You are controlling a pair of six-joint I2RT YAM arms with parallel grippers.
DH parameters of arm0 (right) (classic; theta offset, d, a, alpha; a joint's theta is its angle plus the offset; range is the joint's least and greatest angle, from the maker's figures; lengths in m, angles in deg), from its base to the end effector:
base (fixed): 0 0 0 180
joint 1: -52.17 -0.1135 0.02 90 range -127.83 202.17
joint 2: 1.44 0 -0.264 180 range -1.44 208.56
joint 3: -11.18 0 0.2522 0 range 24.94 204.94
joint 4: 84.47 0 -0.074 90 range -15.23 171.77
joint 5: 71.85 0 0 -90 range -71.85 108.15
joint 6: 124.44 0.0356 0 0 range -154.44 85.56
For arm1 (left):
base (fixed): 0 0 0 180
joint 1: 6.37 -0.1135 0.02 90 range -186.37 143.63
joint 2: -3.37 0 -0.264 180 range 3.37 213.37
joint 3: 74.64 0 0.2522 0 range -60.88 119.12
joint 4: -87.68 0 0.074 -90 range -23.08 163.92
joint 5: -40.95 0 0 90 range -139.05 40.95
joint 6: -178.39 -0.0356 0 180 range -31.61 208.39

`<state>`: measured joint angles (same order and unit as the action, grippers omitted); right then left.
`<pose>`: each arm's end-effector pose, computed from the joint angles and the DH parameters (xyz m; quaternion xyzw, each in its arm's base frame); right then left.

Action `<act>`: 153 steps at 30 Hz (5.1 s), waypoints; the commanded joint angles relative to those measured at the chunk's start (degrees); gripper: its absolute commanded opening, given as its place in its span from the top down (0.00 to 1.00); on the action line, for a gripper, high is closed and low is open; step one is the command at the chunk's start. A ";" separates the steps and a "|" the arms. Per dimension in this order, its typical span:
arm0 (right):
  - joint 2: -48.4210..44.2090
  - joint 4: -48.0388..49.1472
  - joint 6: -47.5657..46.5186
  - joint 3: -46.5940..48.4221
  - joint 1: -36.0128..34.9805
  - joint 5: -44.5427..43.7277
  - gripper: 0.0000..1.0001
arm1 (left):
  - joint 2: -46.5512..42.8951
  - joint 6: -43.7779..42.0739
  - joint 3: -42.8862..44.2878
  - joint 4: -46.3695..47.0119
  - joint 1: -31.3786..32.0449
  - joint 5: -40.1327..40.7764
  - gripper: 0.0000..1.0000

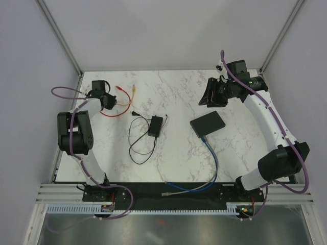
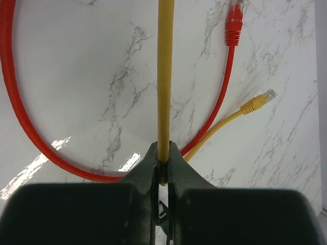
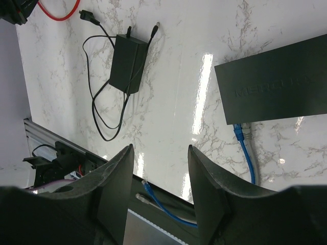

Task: Pull the plug from the switch port

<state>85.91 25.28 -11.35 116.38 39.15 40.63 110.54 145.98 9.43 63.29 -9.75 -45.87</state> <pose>0.3020 0.0838 0.3698 0.0189 0.9304 0.2734 0.2433 0.4031 0.0258 0.1860 -0.4813 0.7977 -0.1421 0.3344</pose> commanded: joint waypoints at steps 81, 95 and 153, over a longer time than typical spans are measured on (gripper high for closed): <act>1.42 42.60 2.48 -50.83 12.67 13.73 0.57 | 27.47 -20.67 36.74 -10.45 43.72 -50.29 0.55; 7.92 47.35 4.33 -49.16 15.13 19.09 0.65 | 32.13 -20.05 40.00 -15.82 43.81 -49.32 0.59; 11.79 42.09 0.47 -51.01 15.83 12.94 1.00 | 36.17 -18.65 42.11 -17.67 44.86 -50.99 0.62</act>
<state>97.39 72.64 -6.76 65.91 55.13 63.17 144.14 127.40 50.02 47.00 34.64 -97.78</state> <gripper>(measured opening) 0.239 0.381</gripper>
